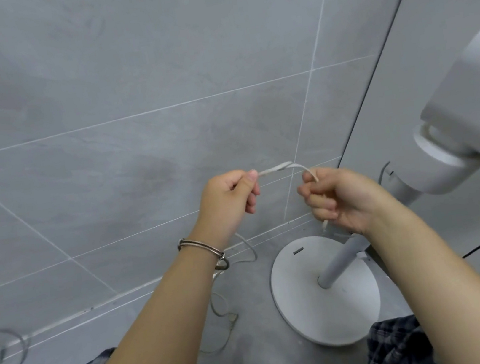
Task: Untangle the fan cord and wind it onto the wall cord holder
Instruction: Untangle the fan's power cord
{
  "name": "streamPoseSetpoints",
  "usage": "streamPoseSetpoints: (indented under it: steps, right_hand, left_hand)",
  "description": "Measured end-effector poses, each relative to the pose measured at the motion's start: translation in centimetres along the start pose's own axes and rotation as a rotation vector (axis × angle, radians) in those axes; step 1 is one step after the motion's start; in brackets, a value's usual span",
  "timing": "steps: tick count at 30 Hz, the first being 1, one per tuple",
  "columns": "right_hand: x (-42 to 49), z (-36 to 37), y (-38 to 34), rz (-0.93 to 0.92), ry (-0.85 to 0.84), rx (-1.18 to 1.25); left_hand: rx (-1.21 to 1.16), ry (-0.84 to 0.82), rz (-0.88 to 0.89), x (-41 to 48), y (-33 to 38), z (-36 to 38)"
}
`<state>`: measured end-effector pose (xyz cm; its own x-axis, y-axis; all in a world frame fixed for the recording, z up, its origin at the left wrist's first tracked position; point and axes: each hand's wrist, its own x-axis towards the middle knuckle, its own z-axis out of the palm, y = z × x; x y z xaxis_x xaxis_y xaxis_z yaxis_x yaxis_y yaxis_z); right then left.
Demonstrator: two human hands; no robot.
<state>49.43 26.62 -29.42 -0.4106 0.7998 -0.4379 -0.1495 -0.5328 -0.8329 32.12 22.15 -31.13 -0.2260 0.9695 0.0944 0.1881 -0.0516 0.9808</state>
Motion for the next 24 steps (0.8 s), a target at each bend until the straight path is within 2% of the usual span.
streamPoseSetpoints:
  steps: [1,3,6,8,11,13,15,17,18,19,21,22,24]
  right_hand:
    - [0.0,-0.2,-0.3,0.056,-0.06,0.14]
    - [0.0,-0.7,-0.6,0.074,-0.143,0.261]
    - [0.0,-1.1,-0.4,0.038,-0.15,0.329]
    - [0.3,-0.9,0.0,0.008,-0.103,0.423]
    - [0.8,-1.0,0.3,0.001,0.04,0.412]
    - [0.6,-0.8,0.1,-0.037,0.12,0.112]
    - [0.3,-0.7,0.2,-0.147,0.297,-0.556]
    - [0.2,-1.0,0.4,-0.254,0.529,-1.204]
    - [0.3,-1.1,0.6,-0.283,0.606,-1.362]
    - [0.4,-1.0,0.7,-0.322,0.668,-1.394]
    - [0.8,-1.2,0.8,-0.429,0.749,-1.223]
    - [1.0,-1.2,0.6,-0.481,0.758,-1.044]
    - [1.1,-0.6,0.4,-0.541,0.641,-0.55]
  left_hand:
    - [-0.009,-0.009,-0.025,0.1,0.0,-0.1]
    - [0.009,-0.087,-0.063,0.2,-0.1,-0.5]
    - [0.172,-0.33,-0.076,0.0,0.2,-1.2]
    - [0.295,-0.439,-0.086,-0.1,0.5,-1.6]
    - [0.248,-0.407,-0.084,0.1,0.8,-2.3]
    - [0.046,-0.302,-0.06,0.3,0.7,-2.8]
    - [-0.142,-0.208,-0.047,0.5,0.7,-3.3]
    - [-0.267,-0.198,-0.061,0.6,0.6,-3.6]
    - [-0.283,-0.232,-0.068,0.5,0.7,-3.7]
    - [-0.245,-0.29,-0.074,0.4,0.7,-3.8]
    - [0.037,-0.491,-0.087,0.2,0.9,-4.2]
    - [0.253,-0.625,-0.104,0.0,1.0,-4.4]
    - [0.661,-0.793,-0.165,-0.2,0.8,-4.5]
